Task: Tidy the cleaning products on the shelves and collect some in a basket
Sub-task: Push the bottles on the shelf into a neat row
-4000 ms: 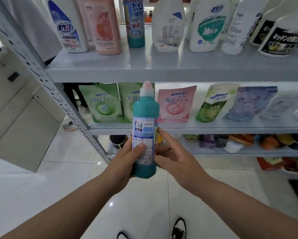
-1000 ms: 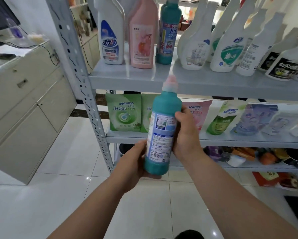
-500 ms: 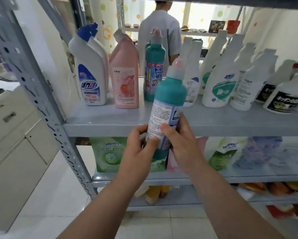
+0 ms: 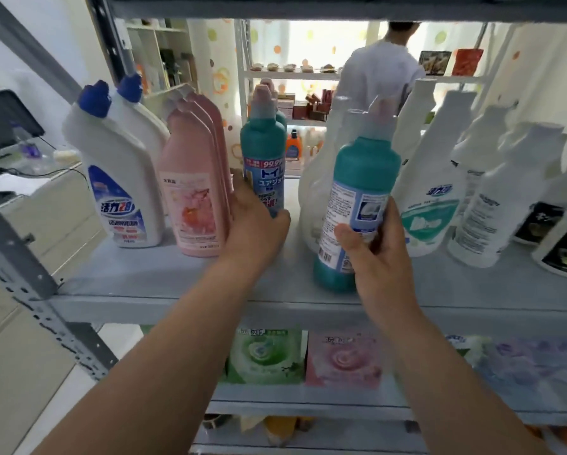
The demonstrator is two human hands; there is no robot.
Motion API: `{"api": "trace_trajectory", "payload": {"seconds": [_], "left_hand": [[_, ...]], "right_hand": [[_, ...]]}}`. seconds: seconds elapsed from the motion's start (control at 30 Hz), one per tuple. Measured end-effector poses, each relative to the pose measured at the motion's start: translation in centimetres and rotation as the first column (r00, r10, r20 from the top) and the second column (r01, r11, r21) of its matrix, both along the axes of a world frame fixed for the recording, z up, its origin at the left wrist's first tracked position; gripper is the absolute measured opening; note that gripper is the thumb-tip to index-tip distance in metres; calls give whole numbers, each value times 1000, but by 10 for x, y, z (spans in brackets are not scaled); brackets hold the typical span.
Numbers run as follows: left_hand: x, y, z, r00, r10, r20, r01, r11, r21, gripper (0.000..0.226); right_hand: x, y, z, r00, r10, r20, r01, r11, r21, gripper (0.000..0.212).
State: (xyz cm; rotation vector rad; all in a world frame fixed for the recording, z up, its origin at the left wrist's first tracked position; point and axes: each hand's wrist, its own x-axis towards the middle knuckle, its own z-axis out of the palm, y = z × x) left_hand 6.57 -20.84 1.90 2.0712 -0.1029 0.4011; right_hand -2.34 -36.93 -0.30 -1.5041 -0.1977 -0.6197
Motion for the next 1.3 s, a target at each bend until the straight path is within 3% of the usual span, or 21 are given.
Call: {"api": "trace_trajectory", "payload": {"seconds": [0.3, 0.47, 0.67, 0.77, 0.83, 0.97, 1.03, 1.17, 1.23, 1.3], "left_hand": [[14, -6, -10, 997, 50, 64, -52, 998, 41, 96], [-15, 1, -12, 998, 25, 51, -29, 997, 68, 99], [-48, 22, -23, 985, -128, 117, 131, 991, -15, 97], [-56, 30, -29, 982, -151, 118, 162, 983, -91, 92], [-62, 38, -32, 978, -175, 115, 191, 970, -150, 87], [-96, 59, -33, 957, -267, 111, 287, 926, -246, 73], [-121, 71, -33, 937, -333, 109, 350, 886, -305, 69], [-175, 98, -36, 894, -442, 74, 433, 810, -395, 66], [-204, 111, -46, 883, -468, 36, 439, 797, -415, 68], [-232, 123, -58, 857, -515, -22, 450, 769, -455, 67]], "right_hand": [[9, -4, -12, 998, -43, 42, 48, 991, -126, 69], [9, -5, -14, 988, -148, 34, 151, 945, -290, 77], [-10, -3, -16, 935, -353, -17, 263, 727, -634, 93], [-28, 2, -28, 883, -470, 4, 280, 519, -808, 96], [-40, 2, -38, 853, -521, 22, 271, 408, -872, 90], [-75, 7, -51, 846, -532, -16, 197, 341, -919, 66], [-97, 20, -56, 898, -438, -41, 176, 444, -879, 53], [-147, 63, -48, 969, -140, -205, 19, 865, -501, 36], [-166, 86, -45, 966, 45, -254, -103, 970, -221, 34], [-177, 106, -45, 928, 211, -306, -214, 977, 26, 37]]}}
